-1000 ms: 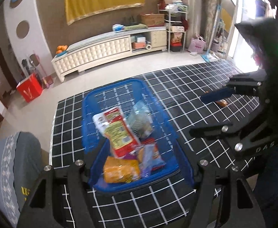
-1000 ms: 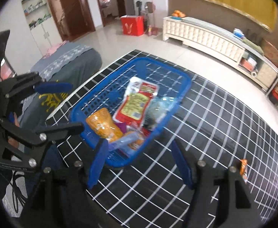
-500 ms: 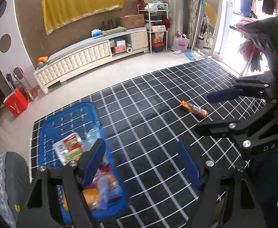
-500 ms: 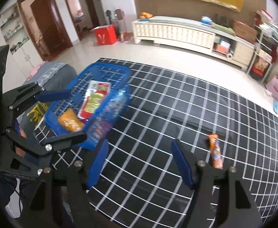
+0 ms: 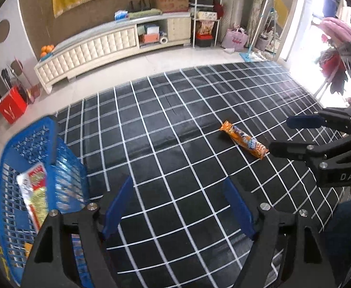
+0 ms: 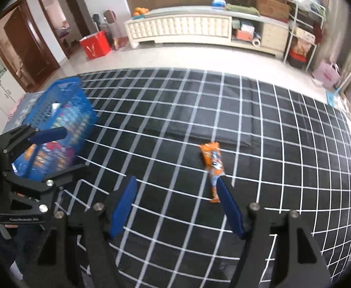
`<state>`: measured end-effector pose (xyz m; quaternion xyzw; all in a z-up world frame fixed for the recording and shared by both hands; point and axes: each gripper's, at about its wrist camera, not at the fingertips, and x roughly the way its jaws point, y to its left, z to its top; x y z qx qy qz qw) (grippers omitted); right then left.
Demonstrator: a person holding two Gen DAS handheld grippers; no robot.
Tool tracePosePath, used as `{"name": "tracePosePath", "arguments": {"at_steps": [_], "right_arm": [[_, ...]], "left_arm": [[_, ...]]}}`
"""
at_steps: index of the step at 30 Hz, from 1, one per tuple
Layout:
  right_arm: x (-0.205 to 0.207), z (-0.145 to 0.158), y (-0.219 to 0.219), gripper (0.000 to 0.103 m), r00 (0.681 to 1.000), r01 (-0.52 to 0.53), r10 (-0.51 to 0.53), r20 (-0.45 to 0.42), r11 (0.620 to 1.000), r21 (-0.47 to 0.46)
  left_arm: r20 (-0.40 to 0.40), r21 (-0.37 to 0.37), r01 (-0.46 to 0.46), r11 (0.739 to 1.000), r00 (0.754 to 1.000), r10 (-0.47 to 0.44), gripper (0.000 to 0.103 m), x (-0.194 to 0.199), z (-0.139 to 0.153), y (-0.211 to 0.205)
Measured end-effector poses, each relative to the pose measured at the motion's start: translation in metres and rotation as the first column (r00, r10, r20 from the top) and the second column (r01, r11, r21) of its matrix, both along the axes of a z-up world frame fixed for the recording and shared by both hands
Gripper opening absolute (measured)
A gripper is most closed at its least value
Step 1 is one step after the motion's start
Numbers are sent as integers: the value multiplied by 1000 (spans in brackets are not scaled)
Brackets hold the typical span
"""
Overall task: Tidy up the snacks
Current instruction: 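Move the right gripper to the orange-and-blue wafer stick on the mat, then close the right gripper on the wafer stick and lift it, then carry the wafer stick over the basket and open the right gripper to drop it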
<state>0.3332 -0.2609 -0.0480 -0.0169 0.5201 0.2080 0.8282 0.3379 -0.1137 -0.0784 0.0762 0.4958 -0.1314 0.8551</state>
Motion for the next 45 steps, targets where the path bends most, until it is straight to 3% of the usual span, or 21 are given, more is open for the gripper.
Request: {"name": "tracePosePath", "arguments": {"at_steps": [7,11,13,16,18,20,22,25,26,28,39,45], "right_arm": [[20,-43,-11,73,998,37,-35,-51,999,23],[27,-63,-13,73,998,48,-48,-34,999,3],[28,-69,-17,73,997,77,-76,7,997,-30],[33,-78,-15,72,999,43,-44,-9,998,-41],[35,-84,-13,60,999,33,-34,-11,998,-47],[36,-90,-11,55,999,21,-22,-27,999,-49],[35,-96,-6,47,1000,6,-7,-8,993,-114],[29,-100,-1,36,1000,-18,17,-5,989,-148],[28,-101,-1,28,1000,-18,17,-7,989,-146],[25,-101,-2,28,1000,-8,7,-9,991,-131],[-7,-31,19,28,996,-13,14,90,1000,-10],[-36,15,50,28,983,-65,66,169,998,-12]], "left_arm": [[-39,16,-41,999,998,42,77,16,-38,-13],[-69,23,-40,999,997,42,77,26,-53,-21],[-62,31,-44,999,997,46,77,29,-57,-25],[-41,41,-38,998,998,39,77,33,-61,-31],[-40,40,-34,999,999,36,77,35,-65,-34],[-50,38,-26,999,998,27,77,38,-69,-36],[-51,53,-20,998,998,23,77,38,-74,-37],[-46,62,-29,998,998,32,77,34,-75,-35],[-43,55,-34,998,998,37,77,32,-74,-34],[-29,36,-57,998,998,58,77,27,-70,-28],[128,-7,-123,992,984,123,77,-27,-14,16],[194,-15,-134,991,972,134,77,-61,22,49]]}}
